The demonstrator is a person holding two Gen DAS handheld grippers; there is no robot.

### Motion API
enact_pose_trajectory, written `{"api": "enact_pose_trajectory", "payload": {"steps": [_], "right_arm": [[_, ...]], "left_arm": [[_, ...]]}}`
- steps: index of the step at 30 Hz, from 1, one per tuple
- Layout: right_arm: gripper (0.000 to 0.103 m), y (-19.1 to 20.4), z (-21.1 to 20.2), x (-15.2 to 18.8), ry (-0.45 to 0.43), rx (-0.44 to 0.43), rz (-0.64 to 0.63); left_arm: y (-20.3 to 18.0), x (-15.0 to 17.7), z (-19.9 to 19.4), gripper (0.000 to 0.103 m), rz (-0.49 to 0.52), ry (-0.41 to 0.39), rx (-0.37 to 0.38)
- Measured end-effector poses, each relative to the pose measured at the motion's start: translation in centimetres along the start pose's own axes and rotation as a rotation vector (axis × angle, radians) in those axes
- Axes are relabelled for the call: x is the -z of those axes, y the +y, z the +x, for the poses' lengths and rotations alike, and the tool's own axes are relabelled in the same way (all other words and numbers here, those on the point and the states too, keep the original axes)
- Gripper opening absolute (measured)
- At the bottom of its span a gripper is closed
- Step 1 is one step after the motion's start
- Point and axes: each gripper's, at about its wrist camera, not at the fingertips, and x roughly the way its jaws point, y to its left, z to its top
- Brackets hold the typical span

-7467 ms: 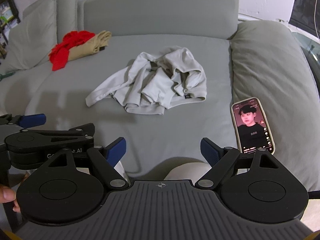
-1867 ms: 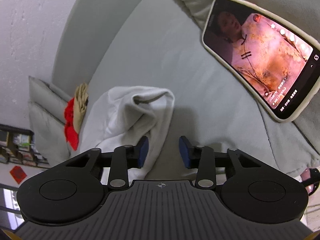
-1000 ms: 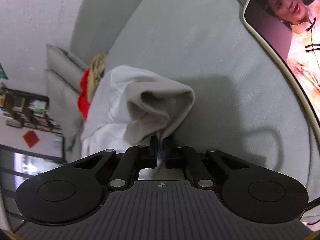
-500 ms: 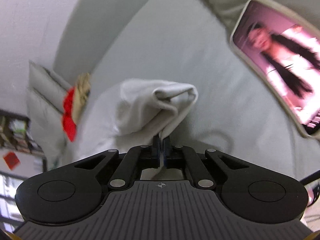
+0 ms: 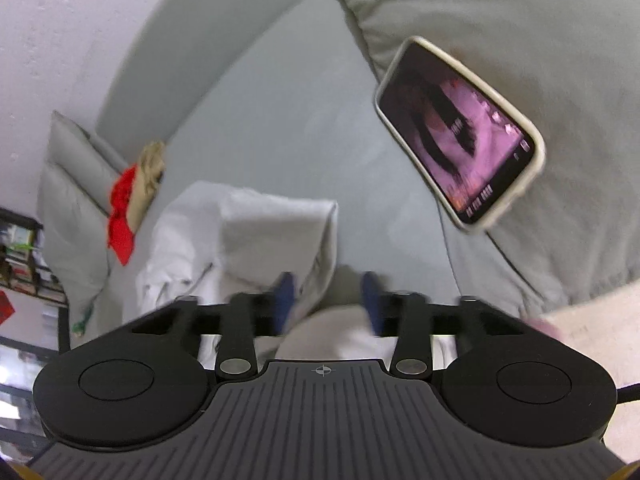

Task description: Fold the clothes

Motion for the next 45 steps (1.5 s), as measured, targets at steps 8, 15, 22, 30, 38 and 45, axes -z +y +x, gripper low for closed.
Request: {"api": "enact_pose_trajectory", "payload": {"steps": [8,15,22,30,38,45], "right_arm": [[0.023,2.9,3.5,-0.6,0.107,-0.058,-0.217],[0.048,6.5,7.7,-2.0,0.22,-0.177,-0.142],[0.043,6.6,9.9,-3.4,0.037,-0.141,-0.095],[0.052,2.9,5.9,-7.5,-0.212,0.012,0.055],[0.045,-0.1,4.0,-2.9,0.085,0.009,-0.117],[0.039,-3.3,5.2,-1.8,0.219,-0.157,0.007]], "left_arm": [[-0.9,0.9,-0.7,0.035,0.031,-0.036,-0.002],[-2.5,0.3,1.0,0.035,0.134,-0.039,-0.028],[-4.0,-0.1,3.0,0.019,0.264,-0.037,-0.114],[-3.2,0.1,2.5,0.025,0.255,-0.044,-0.102],[-2.7,0.8,1.8,0.027,0.235,-0.043,-0.077],[-2.3,0.9,1.8,0.028,0.205,-0.056,-0.048]]}}
